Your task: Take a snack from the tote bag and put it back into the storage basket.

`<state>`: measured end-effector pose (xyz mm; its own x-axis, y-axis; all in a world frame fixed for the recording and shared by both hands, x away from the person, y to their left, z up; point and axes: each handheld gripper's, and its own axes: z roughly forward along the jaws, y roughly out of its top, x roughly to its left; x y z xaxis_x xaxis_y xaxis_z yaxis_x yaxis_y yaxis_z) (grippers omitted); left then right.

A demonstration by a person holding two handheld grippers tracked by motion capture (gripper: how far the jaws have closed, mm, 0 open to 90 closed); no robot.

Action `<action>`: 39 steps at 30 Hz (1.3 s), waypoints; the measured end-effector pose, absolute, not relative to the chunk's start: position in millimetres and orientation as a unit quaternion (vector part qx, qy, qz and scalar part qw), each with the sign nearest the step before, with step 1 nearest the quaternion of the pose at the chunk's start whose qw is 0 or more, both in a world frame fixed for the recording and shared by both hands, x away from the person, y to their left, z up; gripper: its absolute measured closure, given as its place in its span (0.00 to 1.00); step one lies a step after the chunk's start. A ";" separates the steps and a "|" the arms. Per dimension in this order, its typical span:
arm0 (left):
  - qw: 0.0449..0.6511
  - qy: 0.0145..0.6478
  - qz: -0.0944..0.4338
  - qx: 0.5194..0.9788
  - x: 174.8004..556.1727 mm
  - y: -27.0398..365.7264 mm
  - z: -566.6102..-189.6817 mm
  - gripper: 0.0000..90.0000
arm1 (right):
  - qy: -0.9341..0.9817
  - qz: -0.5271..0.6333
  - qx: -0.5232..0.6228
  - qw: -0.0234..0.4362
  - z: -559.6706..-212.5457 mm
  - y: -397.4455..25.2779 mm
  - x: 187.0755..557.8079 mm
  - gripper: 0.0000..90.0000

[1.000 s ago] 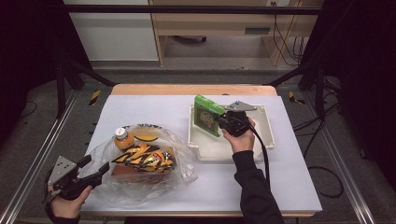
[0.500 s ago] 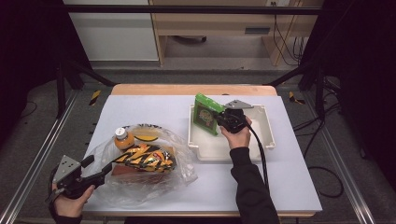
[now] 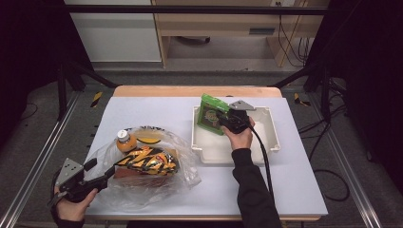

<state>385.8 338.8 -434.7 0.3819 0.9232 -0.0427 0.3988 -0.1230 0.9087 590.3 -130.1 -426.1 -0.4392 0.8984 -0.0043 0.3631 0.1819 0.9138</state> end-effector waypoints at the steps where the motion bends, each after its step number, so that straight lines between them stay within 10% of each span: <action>1: 0.459 0.477 0.285 0.693 385.9 338.6 -435.0 0.26 | 0.707 0.463 0.447 0.295 -425.8 -130.7 590.5 0.52; 13: 0.459 0.478 0.285 0.692 385.0 339.3 -434.6 0.26 | 0.704 0.440 0.468 0.304 -417.2 -138.6 578.0 0.40; 26: 0.460 0.479 0.286 0.691 384.6 339.7 -434.0 0.26 | 0.711 0.415 0.488 0.289 -425.3 -132.0 577.2 0.86; 39: 0.458 0.477 0.283 0.695 385.9 337.7 -435.7 0.26 | 0.693 0.440 0.489 0.295 -435.7 -137.3 593.3 0.93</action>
